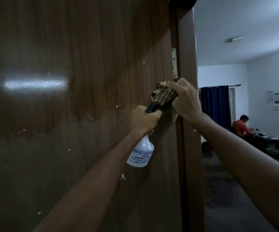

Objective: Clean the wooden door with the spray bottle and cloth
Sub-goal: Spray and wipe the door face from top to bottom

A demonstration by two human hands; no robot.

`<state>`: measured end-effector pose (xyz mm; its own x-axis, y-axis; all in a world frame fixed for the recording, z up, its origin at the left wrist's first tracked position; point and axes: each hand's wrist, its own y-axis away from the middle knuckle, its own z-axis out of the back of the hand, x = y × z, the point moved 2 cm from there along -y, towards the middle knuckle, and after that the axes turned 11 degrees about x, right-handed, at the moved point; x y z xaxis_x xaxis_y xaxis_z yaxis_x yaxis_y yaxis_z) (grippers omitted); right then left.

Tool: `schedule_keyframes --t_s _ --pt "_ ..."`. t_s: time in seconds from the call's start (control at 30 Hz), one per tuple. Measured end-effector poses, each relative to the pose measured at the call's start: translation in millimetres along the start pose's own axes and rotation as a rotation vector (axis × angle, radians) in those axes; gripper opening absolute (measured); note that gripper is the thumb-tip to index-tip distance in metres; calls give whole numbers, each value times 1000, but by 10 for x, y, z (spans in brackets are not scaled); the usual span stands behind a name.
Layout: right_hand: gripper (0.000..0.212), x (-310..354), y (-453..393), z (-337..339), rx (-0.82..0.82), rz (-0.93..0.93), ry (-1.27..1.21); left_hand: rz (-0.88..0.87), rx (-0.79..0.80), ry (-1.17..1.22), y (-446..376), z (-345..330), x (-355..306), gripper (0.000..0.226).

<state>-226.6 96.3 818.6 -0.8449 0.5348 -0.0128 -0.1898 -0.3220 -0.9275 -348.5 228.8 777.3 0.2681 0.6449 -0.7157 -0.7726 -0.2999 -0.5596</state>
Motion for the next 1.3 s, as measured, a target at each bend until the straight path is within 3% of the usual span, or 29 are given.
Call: schedule_keyframes --t_s 0.2,0.3,0.4,0.57,0.63,0.8,0.9,1.07,1.13,1.27,1.3 --pt "52 68 -15 14 49 -16 29 113 -48 -72 221 -158 282 38" --pt "46 158 106 -73 -14 -43 42 64 -93 -107 242 -136 248 41" --pt "36 261 583 -333 -97 -79 4 -6 -97 -90 284 -110 267 38" --pt "41 337 1461 -703 4 5 9 -46 -128 -66 432 -26 470 36" --pt "34 355 1205 -589 -5 -3 -25 -36 -111 -40 460 11 482 34" --pt "45 542 256 -333 -132 -89 -77 -19 -138 -32 397 165 407 34" --pt "48 665 393 -428 -128 -69 -113 -35 -177 -8 347 296 411 34" --pt "33 812 880 -551 63 128 -56 -92 -203 -42 300 403 403 35" --pt "30 823 568 -413 23 59 -134 -96 -224 -72 275 427 360 37" --pt "45 892 19 -295 -125 -81 -174 -105 -240 -85 259 482 305 37" --pt "39 939 53 -349 -134 -87 -158 -112 -243 -82 263 505 300 36"
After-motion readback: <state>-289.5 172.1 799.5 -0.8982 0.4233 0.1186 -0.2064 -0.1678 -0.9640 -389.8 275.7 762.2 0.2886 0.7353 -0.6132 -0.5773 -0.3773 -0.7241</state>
